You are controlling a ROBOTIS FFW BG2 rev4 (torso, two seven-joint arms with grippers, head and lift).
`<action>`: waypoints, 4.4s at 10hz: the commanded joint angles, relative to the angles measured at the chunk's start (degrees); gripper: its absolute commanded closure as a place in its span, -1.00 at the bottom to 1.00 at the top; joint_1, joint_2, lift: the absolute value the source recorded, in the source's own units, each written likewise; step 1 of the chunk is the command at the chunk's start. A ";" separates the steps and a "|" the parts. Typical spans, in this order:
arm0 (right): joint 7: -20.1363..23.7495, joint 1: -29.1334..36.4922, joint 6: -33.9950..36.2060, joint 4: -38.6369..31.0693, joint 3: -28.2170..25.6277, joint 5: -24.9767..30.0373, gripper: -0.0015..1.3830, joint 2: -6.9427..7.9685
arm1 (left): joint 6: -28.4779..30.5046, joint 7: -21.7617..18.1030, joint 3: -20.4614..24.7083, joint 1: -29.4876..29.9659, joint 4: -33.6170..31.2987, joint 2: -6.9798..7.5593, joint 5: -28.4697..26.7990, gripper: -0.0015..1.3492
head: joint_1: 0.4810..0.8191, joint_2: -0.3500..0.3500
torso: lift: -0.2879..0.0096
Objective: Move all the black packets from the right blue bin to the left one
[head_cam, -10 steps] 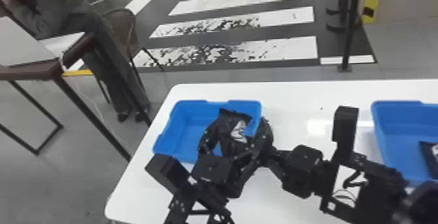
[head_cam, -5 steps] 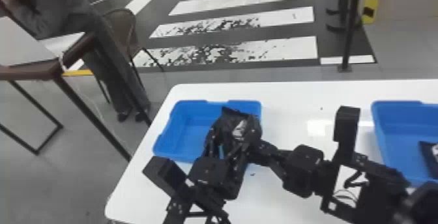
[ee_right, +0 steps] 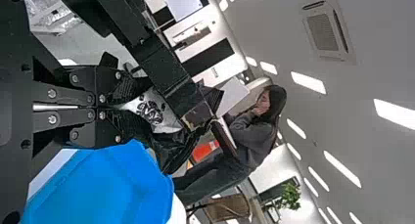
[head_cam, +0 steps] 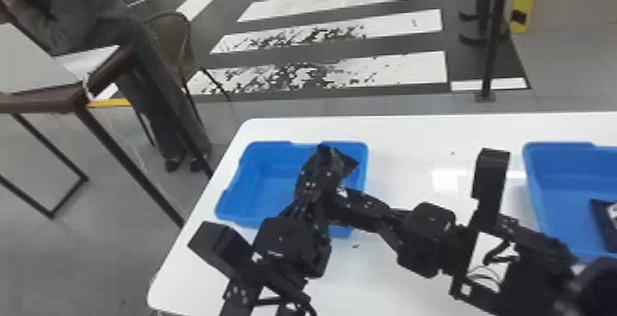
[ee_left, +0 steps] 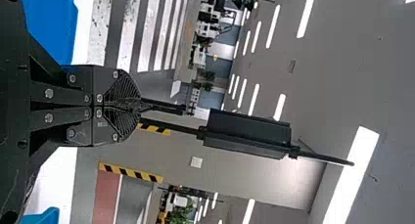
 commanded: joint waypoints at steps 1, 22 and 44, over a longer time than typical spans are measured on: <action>0.00 0.09 -0.56 0.22 0.00 -0.31 0.63 0.00 | -0.41 0.01 0.34 0.13 -0.74 -0.05 -1.84 0.79 | 0.27 1.00 | -0.01; 0.79 15.14 8.30 -11.87 -41.02 24.49 -0.77 3.51 | -15.31 -3.51 5.36 -3.53 7.42 -0.05 1.02 -0.80 | 0.27 0.41 | -0.01; 10.72 15.84 23.35 -2.73 -54.39 49.40 -0.76 0.52 | -9.13 -4.04 6.96 3.22 0.11 -1.90 -0.24 -0.88 | 0.27 -0.53 | -0.01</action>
